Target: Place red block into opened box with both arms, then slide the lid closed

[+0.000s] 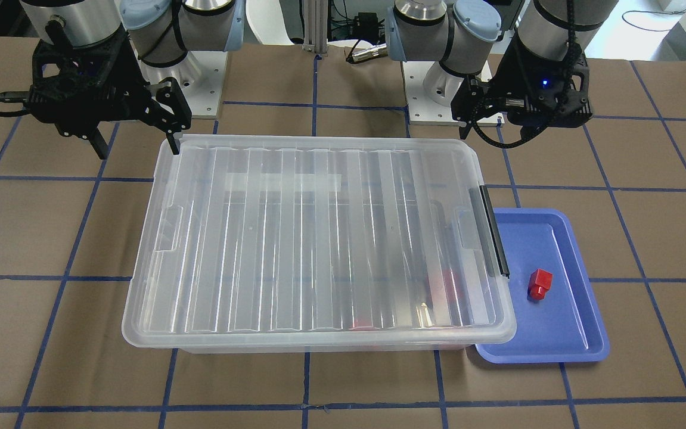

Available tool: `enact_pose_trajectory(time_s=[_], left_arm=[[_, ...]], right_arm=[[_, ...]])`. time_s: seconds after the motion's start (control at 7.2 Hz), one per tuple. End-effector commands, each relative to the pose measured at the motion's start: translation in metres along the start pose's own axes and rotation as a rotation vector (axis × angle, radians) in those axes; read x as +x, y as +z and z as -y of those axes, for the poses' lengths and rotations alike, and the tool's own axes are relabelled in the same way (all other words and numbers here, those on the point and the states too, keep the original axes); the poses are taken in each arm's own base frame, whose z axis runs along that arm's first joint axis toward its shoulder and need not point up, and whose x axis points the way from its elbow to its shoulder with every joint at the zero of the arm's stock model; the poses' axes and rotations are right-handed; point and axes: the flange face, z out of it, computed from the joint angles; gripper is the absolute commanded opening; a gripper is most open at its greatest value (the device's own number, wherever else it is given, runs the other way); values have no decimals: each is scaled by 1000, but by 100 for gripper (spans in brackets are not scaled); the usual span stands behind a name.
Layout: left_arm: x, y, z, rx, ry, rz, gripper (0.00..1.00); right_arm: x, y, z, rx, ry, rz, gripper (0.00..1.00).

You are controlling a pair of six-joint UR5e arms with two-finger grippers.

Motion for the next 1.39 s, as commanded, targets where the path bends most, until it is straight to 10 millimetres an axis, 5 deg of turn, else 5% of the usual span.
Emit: enact_pose_trajectory(time_s=[0.0, 0.69, 0.97, 1.25], left_arm=[[-2, 0, 1, 1, 3, 3, 100], [-5, 0, 1, 1, 8, 0, 100], [-6, 3, 2, -6, 13, 2, 100], [-6, 1, 1, -1, 8, -1, 100]], right_arm=[[0, 1, 0, -1, 0, 0, 100], [2, 11, -1, -14, 3, 4, 100], [13, 49, 13, -58, 6, 7, 100], [28, 99, 49, -57, 23, 4, 100]])
